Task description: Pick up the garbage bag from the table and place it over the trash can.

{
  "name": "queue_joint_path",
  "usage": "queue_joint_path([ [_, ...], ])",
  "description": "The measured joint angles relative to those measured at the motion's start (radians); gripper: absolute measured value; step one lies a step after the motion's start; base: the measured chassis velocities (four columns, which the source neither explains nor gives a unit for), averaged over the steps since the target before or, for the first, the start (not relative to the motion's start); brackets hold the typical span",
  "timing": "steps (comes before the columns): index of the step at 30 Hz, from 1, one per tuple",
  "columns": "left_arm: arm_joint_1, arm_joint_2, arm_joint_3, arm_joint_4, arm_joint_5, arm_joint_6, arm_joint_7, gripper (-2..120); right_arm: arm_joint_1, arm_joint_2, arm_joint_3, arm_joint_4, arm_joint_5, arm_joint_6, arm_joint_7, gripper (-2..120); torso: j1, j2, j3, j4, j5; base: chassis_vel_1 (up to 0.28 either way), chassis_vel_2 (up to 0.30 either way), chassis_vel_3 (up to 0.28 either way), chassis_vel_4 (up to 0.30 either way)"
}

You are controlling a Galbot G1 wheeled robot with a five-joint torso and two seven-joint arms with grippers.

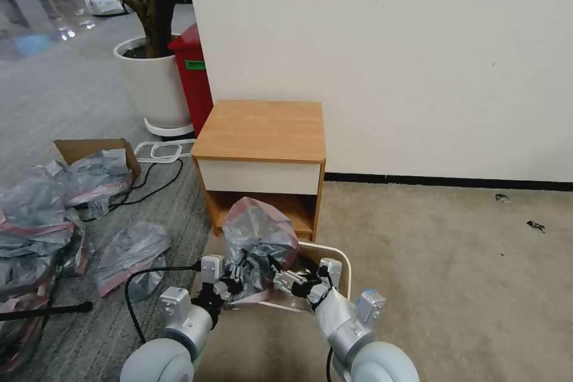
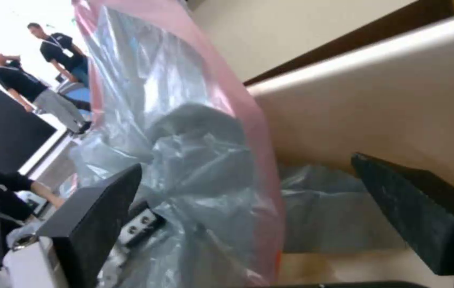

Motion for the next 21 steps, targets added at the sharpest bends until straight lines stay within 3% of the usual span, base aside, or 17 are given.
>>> queue_joint_path([
  [12,0.000,-0.009,0.002,-0.008,0.000,-0.001,0.000,4,0.027,0.015,-0.041,-0.049,-0.013,0.010,-0.029,96,0.000,0.000,0.000,0.0000,0.0000,0.000,0.000,0.000,0.000],
  [21,0.005,-0.020,0.004,-0.018,0.000,-0.001,0.000,4,0.047,0.019,-0.047,-0.065,-0.027,0.020,-0.042,61,0.000,0.000,0.000,0.0000,0.0000,0.000,0.000,0.000,0.000],
])
